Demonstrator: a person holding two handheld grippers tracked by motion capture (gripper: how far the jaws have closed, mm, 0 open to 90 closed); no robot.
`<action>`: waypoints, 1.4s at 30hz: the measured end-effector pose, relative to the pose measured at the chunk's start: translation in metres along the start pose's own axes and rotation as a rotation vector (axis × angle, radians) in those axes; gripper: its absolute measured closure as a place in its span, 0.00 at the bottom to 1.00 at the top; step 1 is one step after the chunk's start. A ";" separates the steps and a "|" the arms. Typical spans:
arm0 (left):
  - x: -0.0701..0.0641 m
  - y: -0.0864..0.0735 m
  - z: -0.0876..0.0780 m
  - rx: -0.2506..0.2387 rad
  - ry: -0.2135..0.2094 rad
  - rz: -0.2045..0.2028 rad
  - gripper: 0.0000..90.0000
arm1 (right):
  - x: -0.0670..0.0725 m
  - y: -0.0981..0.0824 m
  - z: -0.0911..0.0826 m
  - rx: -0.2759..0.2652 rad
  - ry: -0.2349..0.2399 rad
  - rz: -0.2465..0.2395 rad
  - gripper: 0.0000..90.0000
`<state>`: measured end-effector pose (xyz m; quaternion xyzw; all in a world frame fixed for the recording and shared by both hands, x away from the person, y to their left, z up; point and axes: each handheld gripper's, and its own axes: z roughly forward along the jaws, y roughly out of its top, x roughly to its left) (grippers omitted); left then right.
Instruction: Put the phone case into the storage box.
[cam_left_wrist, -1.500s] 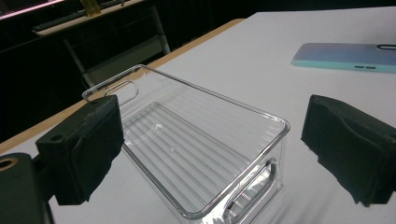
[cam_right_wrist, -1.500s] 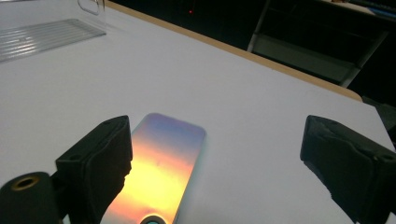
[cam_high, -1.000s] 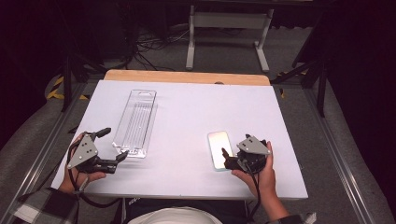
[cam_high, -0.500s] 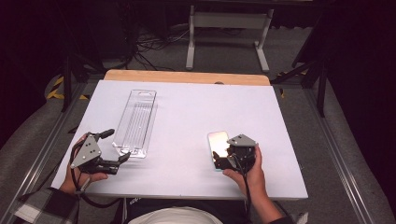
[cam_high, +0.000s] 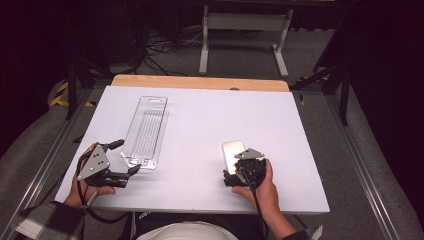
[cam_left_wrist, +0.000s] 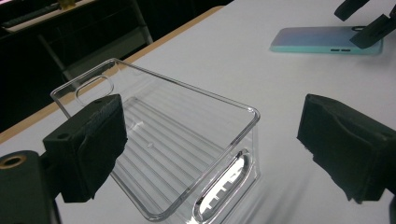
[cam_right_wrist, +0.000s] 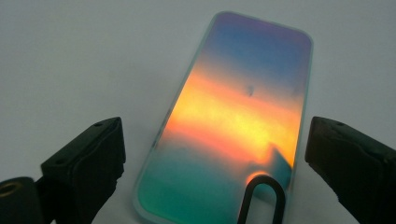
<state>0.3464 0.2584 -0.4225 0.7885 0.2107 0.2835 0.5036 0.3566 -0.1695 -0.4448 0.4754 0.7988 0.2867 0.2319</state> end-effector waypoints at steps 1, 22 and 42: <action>-0.001 0.000 0.001 0.000 0.000 -0.005 0.10 | 0.000 0.000 0.000 0.000 0.000 0.000 0.06; -0.001 0.005 0.000 0.026 -0.036 0.039 0.11 | -0.007 0.009 0.016 0.203 0.036 0.070 0.00; -0.010 0.008 0.010 0.068 -0.100 0.102 0.10 | -0.010 0.007 0.011 0.142 -0.012 0.124 0.18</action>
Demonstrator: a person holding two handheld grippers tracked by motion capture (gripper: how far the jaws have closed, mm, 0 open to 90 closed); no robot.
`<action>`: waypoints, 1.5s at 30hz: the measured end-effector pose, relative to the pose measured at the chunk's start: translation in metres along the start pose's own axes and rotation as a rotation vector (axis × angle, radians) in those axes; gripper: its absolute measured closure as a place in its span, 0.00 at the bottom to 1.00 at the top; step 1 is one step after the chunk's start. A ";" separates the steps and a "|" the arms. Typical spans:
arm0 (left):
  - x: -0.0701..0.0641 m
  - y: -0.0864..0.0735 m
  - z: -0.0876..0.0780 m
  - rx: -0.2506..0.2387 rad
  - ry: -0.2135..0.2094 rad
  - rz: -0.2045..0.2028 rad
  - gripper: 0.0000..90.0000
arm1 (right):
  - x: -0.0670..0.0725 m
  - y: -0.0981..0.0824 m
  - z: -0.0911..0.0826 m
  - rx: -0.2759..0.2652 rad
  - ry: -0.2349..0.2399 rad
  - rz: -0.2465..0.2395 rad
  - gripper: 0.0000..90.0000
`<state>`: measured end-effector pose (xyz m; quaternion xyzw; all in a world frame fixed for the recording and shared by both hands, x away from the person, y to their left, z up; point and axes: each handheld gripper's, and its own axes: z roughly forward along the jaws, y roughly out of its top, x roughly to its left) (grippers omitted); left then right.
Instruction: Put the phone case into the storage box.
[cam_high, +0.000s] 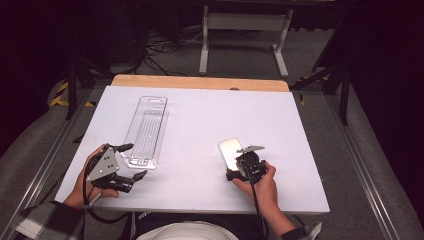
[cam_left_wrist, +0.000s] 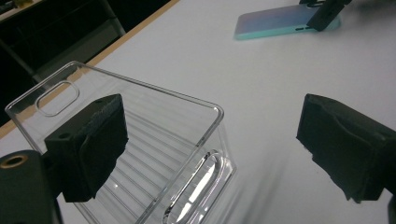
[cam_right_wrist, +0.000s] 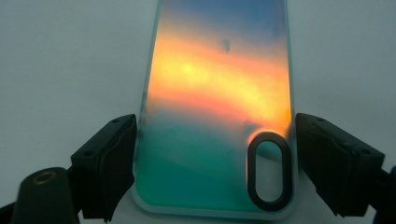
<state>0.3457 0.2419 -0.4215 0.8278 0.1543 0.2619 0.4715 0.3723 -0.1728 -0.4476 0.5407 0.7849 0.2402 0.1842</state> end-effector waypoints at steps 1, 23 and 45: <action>0.000 0.000 0.000 0.006 -0.002 0.003 0.10 | 0.000 0.000 0.000 -0.006 0.001 0.000 0.19; -0.003 0.002 0.002 0.001 -0.005 0.032 0.09 | -0.013 0.000 -0.012 -0.128 0.016 -0.054 0.19; -0.005 0.006 0.002 -0.006 0.053 0.065 0.09 | -0.021 0.014 -0.032 -0.223 0.098 -0.030 0.19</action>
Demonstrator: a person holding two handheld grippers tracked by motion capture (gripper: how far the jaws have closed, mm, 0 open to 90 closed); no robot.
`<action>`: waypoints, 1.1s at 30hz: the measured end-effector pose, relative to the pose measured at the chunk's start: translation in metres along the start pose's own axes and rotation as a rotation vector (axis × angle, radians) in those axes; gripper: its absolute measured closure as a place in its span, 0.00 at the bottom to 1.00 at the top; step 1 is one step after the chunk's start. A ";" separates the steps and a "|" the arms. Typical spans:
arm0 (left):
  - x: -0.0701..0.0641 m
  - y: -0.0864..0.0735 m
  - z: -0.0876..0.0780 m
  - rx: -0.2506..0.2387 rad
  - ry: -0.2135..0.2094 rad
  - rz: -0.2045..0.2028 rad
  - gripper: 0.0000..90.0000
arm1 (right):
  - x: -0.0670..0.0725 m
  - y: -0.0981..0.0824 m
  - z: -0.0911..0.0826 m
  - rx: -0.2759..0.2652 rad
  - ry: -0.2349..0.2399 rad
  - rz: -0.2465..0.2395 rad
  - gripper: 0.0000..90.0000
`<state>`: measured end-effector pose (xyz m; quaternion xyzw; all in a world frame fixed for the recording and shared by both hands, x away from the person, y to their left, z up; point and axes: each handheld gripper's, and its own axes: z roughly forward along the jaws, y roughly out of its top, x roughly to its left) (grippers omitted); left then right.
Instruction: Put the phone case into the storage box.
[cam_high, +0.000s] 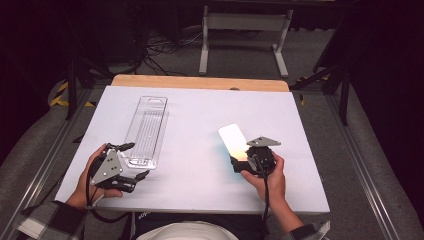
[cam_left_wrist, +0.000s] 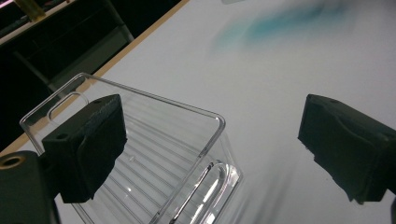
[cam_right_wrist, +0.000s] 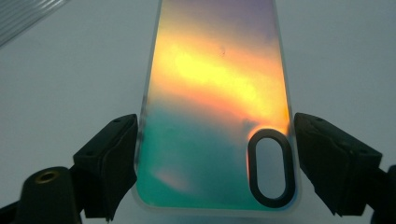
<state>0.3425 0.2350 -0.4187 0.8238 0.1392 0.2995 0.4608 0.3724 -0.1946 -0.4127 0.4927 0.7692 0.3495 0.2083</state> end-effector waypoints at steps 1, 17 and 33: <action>0.000 0.000 0.000 0.008 0.007 0.003 0.09 | -0.001 0.000 -0.001 -0.002 0.013 0.013 0.19; 0.000 0.003 -0.002 0.001 0.037 0.034 0.09 | -0.004 0.008 -0.005 -0.027 0.066 0.044 0.19; -0.011 0.017 0.008 -0.022 0.010 0.131 0.09 | 0.000 0.022 -0.008 -0.041 0.184 0.092 0.19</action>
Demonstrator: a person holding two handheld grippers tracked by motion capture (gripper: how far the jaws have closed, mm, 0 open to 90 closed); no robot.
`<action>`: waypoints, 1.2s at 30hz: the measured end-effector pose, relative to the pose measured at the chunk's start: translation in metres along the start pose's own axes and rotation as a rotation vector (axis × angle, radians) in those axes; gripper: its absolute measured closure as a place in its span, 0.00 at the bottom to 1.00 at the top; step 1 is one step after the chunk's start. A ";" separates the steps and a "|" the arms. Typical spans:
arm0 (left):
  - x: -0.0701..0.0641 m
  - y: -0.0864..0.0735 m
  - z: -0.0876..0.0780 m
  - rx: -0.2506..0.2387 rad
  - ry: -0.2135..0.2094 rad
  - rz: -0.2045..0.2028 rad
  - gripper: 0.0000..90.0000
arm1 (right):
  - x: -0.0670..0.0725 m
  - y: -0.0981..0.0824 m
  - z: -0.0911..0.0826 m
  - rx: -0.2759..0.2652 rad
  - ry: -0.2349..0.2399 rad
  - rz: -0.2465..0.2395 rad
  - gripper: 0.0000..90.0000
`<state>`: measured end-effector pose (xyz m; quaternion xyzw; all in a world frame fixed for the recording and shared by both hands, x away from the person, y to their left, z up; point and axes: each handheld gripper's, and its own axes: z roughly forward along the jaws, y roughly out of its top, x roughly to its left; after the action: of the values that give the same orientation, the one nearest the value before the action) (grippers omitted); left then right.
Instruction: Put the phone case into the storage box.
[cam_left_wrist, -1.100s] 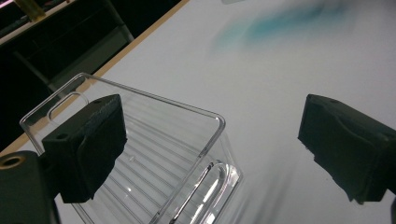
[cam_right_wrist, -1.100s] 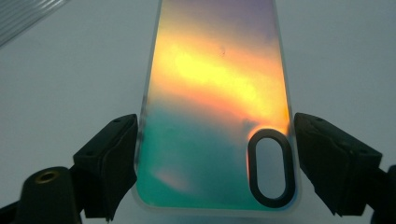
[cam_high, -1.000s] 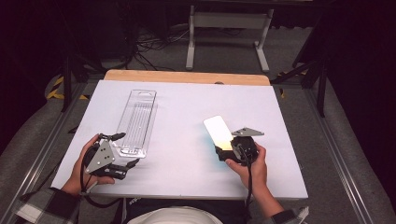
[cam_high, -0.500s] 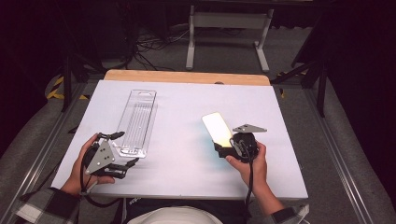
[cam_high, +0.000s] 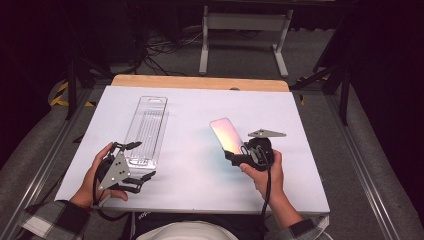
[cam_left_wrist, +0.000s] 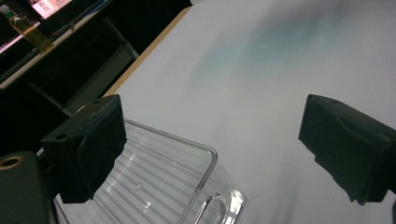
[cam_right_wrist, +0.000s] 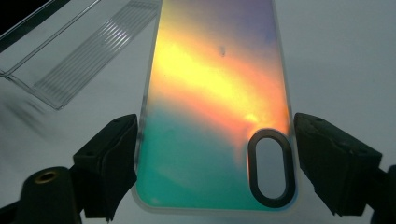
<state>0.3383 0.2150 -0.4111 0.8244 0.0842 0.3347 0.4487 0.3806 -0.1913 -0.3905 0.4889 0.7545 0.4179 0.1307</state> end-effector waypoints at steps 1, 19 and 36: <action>-0.001 0.001 0.001 0.003 -0.001 0.008 0.09 | 0.000 0.000 0.000 0.000 0.003 0.001 0.19; -0.013 0.020 0.020 -0.005 0.004 0.127 0.11 | 0.011 0.009 0.004 0.001 0.081 0.005 0.19; -0.026 0.037 0.037 -0.018 -0.022 0.193 0.12 | 0.022 0.011 0.007 0.014 0.148 -0.007 0.19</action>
<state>0.3360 0.1567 -0.4076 0.8280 -0.0036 0.3683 0.4228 0.3813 -0.1670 -0.3815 0.4552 0.7666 0.4469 0.0727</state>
